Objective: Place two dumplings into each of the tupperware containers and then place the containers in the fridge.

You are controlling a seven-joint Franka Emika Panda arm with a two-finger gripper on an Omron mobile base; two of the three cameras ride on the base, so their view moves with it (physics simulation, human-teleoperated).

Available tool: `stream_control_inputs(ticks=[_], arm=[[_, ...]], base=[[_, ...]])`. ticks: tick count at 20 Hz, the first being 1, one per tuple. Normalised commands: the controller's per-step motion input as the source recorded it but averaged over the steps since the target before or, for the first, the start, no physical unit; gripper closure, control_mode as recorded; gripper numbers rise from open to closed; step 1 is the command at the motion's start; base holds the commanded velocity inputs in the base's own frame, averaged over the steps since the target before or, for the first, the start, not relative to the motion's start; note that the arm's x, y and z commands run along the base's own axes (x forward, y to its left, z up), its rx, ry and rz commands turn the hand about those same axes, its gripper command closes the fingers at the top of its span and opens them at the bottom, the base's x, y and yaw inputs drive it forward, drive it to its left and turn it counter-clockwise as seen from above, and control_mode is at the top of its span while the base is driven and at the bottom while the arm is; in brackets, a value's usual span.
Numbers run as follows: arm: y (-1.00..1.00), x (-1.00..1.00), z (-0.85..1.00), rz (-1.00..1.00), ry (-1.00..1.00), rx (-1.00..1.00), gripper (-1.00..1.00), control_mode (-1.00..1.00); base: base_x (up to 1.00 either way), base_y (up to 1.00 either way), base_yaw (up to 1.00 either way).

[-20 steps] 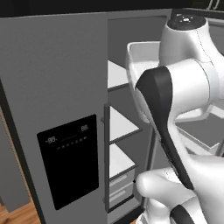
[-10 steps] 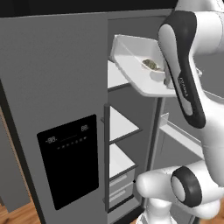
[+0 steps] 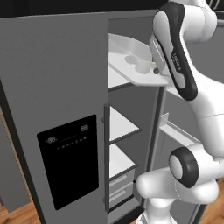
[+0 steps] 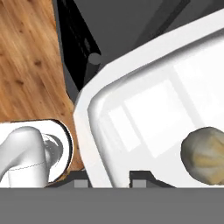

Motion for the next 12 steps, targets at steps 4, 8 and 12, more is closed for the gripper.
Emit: stream_control_inputs(ticks=[4,8,12], arm=[[0.03,0.65,-0.4,0.0,0.0,-0.01,1.0,-1.0],[0.0,0.49,-0.73,0.0,0.0,-0.08,1.0,-1.0],[0.07,0.37,-0.43,0.0,-0.02,-0.03,1.0,-1.0]], base=[[0.0,0.0,0.0],[0.0,0.0,0.0],[0.0,0.0,0.0]])
